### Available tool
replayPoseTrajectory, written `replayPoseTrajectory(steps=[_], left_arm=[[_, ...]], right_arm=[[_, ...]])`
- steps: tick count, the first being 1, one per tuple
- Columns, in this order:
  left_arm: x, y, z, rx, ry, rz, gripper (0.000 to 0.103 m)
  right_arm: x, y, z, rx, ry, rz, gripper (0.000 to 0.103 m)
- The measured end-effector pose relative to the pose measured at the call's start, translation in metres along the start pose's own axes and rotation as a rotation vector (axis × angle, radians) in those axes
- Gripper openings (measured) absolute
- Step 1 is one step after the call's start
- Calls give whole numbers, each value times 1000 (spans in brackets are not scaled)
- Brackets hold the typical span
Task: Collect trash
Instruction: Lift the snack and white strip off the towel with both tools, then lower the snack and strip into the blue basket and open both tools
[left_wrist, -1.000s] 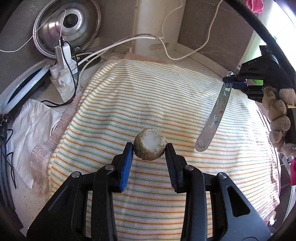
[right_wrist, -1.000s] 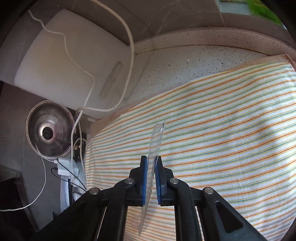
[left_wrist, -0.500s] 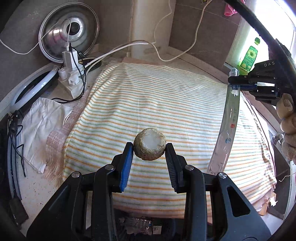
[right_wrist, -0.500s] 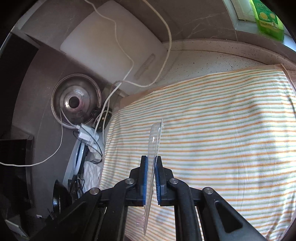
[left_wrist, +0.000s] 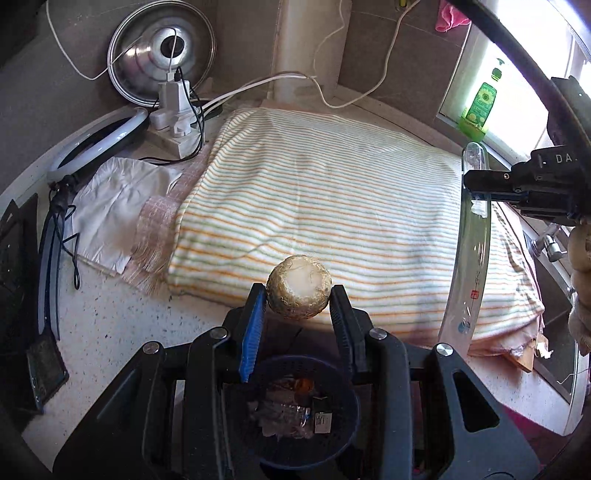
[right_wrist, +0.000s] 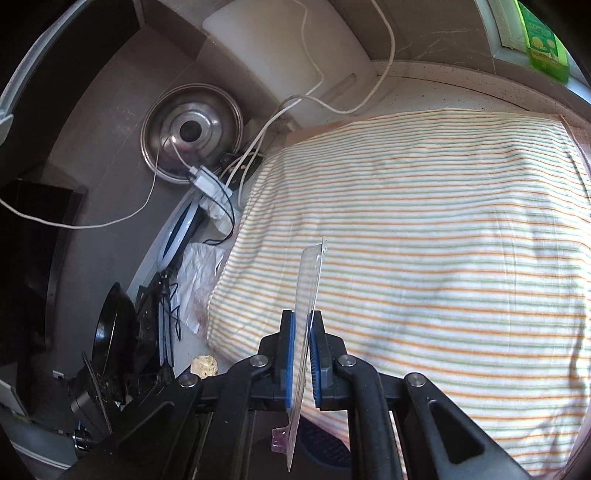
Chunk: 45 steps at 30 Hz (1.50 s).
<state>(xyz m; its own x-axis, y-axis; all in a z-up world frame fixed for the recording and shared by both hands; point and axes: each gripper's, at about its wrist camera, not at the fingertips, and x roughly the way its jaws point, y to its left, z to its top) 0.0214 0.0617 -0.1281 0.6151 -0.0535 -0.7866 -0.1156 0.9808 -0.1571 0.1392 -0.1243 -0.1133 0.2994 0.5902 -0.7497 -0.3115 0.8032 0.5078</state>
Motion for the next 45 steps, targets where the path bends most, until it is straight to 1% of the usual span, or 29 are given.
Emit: replayPoseTrajectory(steps=[12, 21, 26, 31, 38, 45], left_arm=[[-13, 16, -49, -13, 45, -15, 35], [-2, 25, -88, -30, 118, -25, 35], [9, 30, -108, -37, 163, -26, 35], [20, 34, -120, -46, 199, -24, 35], [36, 34, -131, -47, 228, -23, 35], [51, 29, -140, -27, 248, -19, 35]], right_arm=[[13, 27, -74, -77, 53, -63, 5], [32, 39, -115, -133, 82, -125, 5], [48, 41, -132, -167, 97, -172, 5], [66, 41, -145, -198, 109, -218, 5], [90, 35, -157, -211, 127, -265, 5], [105, 29, -168, -213, 146, -291, 6]])
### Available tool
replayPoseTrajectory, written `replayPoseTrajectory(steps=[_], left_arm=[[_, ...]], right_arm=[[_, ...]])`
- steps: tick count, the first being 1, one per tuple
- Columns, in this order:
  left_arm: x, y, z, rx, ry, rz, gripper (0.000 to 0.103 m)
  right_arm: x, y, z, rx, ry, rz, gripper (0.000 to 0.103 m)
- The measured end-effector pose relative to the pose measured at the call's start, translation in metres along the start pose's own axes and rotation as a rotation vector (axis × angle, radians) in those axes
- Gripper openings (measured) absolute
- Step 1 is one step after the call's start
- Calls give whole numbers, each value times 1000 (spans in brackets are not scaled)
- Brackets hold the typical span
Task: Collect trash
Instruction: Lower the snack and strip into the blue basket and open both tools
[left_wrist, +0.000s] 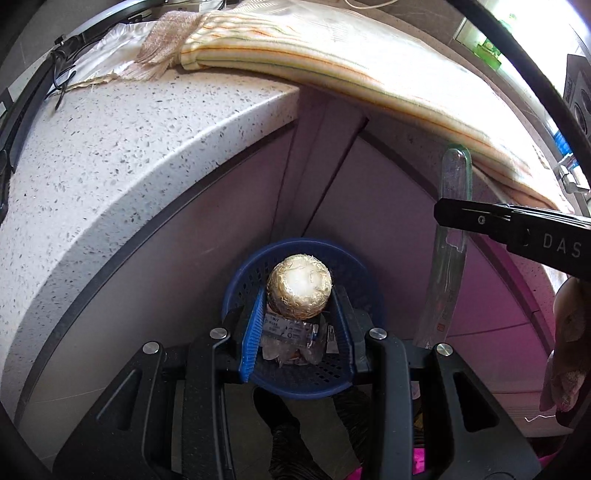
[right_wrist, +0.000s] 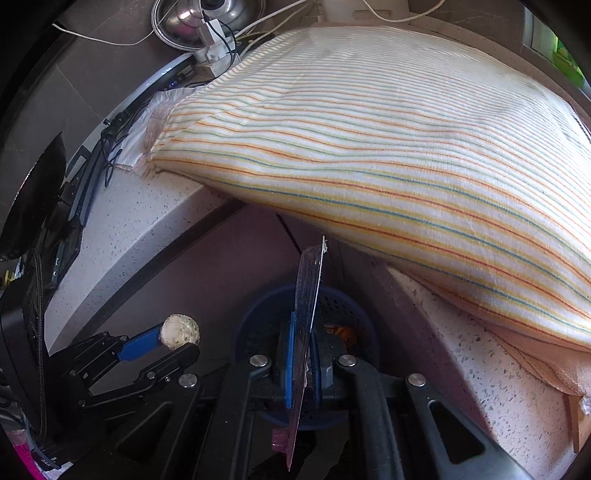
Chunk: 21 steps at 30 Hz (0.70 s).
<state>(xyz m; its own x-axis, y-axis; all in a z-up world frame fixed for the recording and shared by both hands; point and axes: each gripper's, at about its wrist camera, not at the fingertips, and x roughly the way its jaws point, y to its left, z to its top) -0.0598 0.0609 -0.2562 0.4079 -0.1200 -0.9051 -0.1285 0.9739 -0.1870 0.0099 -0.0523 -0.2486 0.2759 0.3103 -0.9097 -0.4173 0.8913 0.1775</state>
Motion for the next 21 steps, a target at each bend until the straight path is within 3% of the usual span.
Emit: replayPoseTrajectory(steps=[15, 19, 21], left_arm=[[28, -6, 1, 6, 39, 5, 36], [28, -3, 1, 11, 51, 0, 36], [30, -4, 1, 15, 55, -1, 36]], right_arm=[[22, -4, -3, 18, 18, -31, 6], [24, -2, -4, 12, 27, -28, 11], [26, -1, -4, 13, 31, -23, 19]])
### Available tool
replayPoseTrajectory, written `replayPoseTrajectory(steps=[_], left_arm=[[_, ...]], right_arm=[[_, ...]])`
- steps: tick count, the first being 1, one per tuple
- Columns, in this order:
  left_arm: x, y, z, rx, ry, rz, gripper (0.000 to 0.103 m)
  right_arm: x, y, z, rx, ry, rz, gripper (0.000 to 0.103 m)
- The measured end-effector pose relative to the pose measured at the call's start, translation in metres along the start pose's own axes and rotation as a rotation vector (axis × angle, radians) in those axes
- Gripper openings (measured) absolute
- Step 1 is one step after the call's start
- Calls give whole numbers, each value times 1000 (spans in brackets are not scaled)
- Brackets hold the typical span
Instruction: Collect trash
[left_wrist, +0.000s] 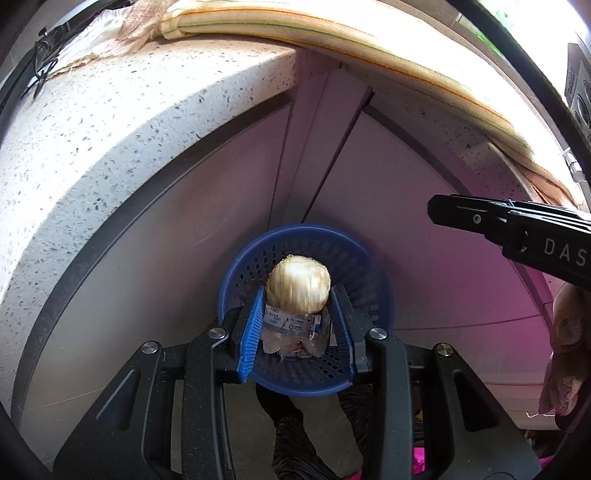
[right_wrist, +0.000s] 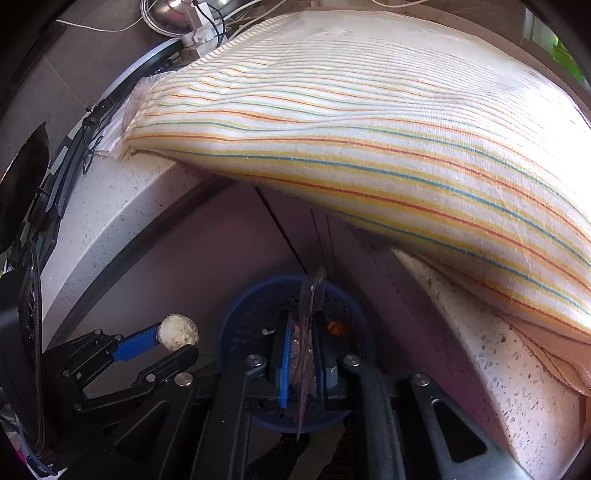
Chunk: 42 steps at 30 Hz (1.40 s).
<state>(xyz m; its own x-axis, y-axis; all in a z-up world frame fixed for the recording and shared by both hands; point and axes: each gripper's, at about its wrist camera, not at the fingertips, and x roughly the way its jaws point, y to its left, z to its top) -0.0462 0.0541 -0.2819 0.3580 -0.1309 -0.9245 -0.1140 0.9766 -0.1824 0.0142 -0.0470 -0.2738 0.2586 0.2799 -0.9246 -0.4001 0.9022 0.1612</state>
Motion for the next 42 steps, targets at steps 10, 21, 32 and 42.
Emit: replayPoseTrajectory(steps=[10, 21, 32, 42], left_arm=[[7, 3, 0, 0, 10, 4, 42], [-11, 5, 3, 7, -22, 17, 42], [-37, 7, 9, 14, -74, 32, 47], [-70, 4, 16, 36, -126, 56, 50]], right_arm=[[2, -1, -2, -10, 24, 1, 51], [-17, 2, 1, -19, -4, 30, 61], [-49, 6, 5, -57, -51, 48, 73], [-82, -4, 0, -65, -102, 54, 79]])
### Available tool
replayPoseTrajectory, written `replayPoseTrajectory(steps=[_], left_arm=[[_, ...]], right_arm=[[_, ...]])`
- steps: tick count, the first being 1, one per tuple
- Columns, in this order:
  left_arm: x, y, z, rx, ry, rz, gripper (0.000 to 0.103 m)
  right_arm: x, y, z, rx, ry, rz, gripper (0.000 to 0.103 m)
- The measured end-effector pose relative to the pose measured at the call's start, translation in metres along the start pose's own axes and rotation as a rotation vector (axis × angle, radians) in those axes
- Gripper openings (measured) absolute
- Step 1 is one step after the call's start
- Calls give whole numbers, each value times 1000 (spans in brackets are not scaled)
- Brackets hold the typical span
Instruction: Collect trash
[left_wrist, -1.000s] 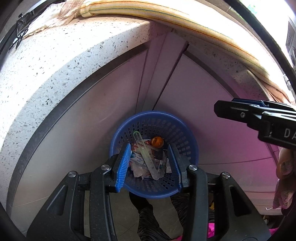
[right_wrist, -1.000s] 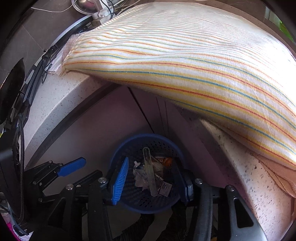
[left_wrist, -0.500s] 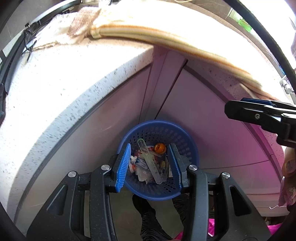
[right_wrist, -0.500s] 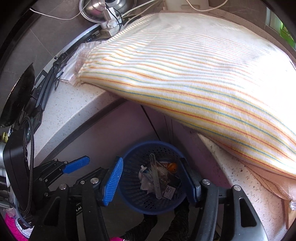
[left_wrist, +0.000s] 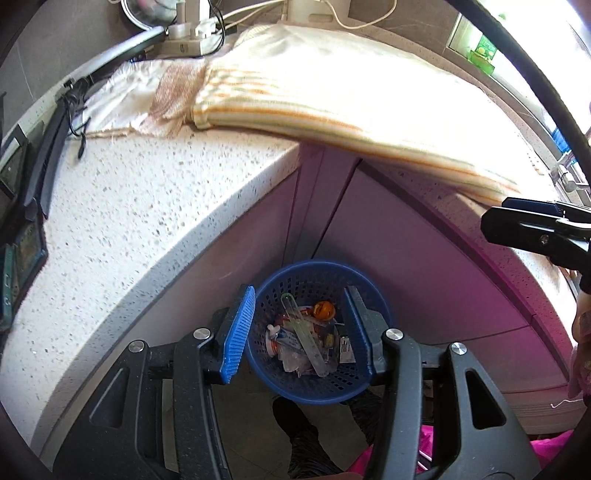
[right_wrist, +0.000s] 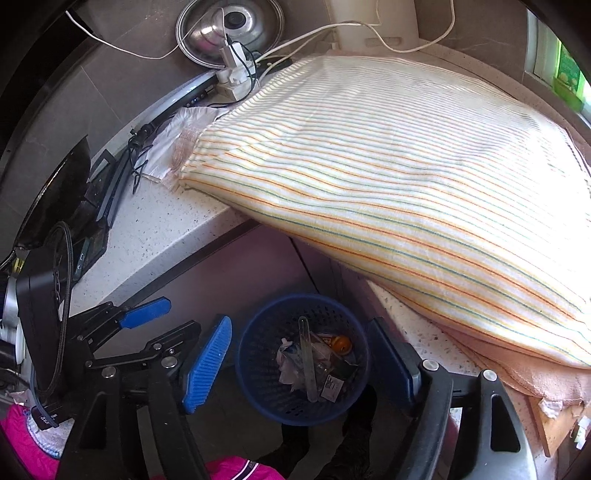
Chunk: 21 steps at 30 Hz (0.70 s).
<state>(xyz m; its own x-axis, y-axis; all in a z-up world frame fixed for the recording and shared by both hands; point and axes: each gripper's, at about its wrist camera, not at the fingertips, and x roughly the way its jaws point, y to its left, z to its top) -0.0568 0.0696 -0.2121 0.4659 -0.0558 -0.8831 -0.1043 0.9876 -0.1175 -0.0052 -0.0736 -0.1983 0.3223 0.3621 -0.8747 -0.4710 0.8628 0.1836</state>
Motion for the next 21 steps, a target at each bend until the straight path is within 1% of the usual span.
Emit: replayPoseTrajectory(steps=[1, 3, 5, 7, 10, 13, 16, 17, 18, 19, 21], left_arm=[[-5, -3, 4, 9, -10, 0, 51], [-17, -6, 7, 17, -36, 2, 64], [-24, -10, 13, 11, -64, -4, 70], [-36, -13, 23, 1, -86, -11, 70], [-48, -19, 36, -2, -119, -14, 75], [-64, -25, 48, 12, -163, -17, 77], [-79, -33, 60, 25, -208, -14, 81], [-85, -37, 64, 25, -224, -13, 84], [-90, -39, 69, 25, -236, -16, 87], [-95, -41, 73, 26, -248, -23, 88], [-106, -43, 81, 23, -275, -26, 89]], right_arm=[[-5, -1, 1, -2, -8, -2, 80], [-14, -5, 2, -5, -27, -6, 82], [-24, -9, 5, -1, -51, -10, 84], [-35, -15, 6, 8, -76, -14, 84], [-53, -24, 11, 24, -115, -20, 85], [-69, -32, 18, 36, -153, -29, 85], [-86, -39, 25, 44, -192, -44, 86], [-91, -42, 28, 49, -204, -48, 88], [-96, -45, 31, 53, -220, -50, 95], [-103, -48, 33, 59, -243, -51, 100], [-115, -51, 36, 67, -286, -61, 101]])
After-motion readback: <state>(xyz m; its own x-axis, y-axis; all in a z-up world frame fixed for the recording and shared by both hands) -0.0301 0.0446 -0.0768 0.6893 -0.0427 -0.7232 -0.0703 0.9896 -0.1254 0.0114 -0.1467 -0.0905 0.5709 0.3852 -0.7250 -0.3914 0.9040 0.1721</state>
